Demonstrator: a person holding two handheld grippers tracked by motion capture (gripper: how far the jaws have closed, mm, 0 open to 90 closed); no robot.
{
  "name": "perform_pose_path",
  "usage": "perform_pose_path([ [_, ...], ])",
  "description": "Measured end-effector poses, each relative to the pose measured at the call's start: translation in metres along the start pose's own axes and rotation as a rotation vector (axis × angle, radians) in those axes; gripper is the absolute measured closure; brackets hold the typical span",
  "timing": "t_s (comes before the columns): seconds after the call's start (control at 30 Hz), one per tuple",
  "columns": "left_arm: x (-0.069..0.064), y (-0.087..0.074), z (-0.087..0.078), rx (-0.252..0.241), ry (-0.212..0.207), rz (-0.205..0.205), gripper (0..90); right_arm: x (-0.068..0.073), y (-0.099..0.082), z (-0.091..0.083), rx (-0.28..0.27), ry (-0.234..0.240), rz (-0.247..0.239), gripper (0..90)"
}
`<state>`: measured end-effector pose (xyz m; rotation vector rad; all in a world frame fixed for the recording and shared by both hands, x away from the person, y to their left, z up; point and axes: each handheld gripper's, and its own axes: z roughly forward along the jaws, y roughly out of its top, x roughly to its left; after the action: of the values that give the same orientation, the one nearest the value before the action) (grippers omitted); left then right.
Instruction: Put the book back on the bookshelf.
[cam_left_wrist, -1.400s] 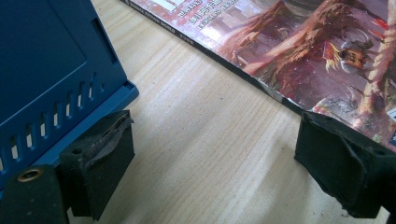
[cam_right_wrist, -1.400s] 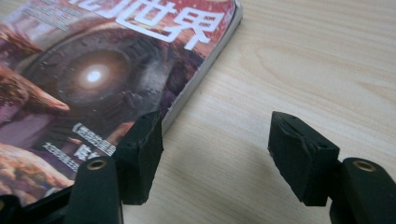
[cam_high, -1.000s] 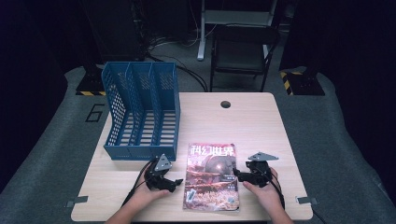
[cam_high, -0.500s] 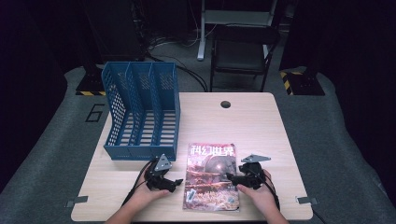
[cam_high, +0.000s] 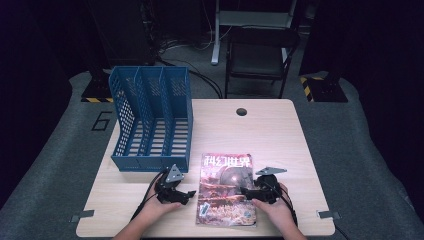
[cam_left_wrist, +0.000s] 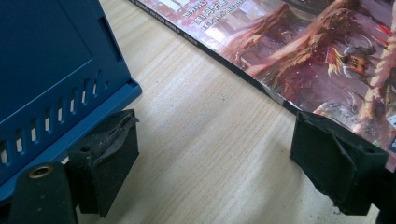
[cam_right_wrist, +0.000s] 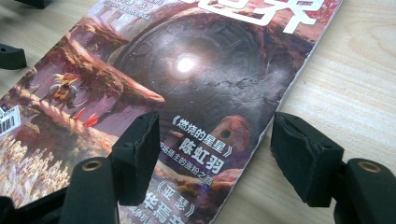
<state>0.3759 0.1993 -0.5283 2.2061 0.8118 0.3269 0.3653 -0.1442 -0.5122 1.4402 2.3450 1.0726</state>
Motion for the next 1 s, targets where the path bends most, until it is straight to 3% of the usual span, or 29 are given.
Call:
perform_pose_path([
  [0.13, -0.004, 0.003, 0.000, 0.023, 0.024, -0.008, 17.9, 0.000, -0.001, 0.001, 0.003, 0.000, 0.012, 32.3],
  [0.3, -0.007, 0.007, -0.003, 0.036, -0.010, -0.047, 23.5, -0.001, -0.001, -0.001, 0.004, 0.003, 0.034, 32.3],
  [0.4, -0.007, 0.009, -0.005, 0.041, -0.014, -0.094, 25.1, -0.002, -0.002, -0.001, 0.001, 0.011, 0.040, 32.2],
  [0.47, -0.009, 0.013, -0.008, 0.017, -0.048, -0.161, 25.3, -0.001, -0.002, -0.001, -0.001, 0.018, 0.054, 32.2],
  [0.57, -0.011, 0.017, -0.009, 0.019, -0.056, -0.140, 25.3, 0.000, -0.001, 0.000, -0.002, 0.021, 0.068, 31.5],
  [0.63, -0.017, 0.020, -0.007, 0.017, -0.071, -0.173, 25.1, 0.000, -0.001, 0.000, -0.003, 0.021, 0.062, 31.3],
  [0.8, -0.024, 0.027, -0.001, 0.053, -0.090, -0.175, 24.9, 0.002, -0.001, 0.001, -0.005, 0.012, 0.084, 29.9],
  [1.0, -0.033, 0.027, 0.007, 0.066, -0.084, -0.165, 28.6, 0.003, -0.001, 0.001, -0.003, 0.009, 0.090, 29.7],
])
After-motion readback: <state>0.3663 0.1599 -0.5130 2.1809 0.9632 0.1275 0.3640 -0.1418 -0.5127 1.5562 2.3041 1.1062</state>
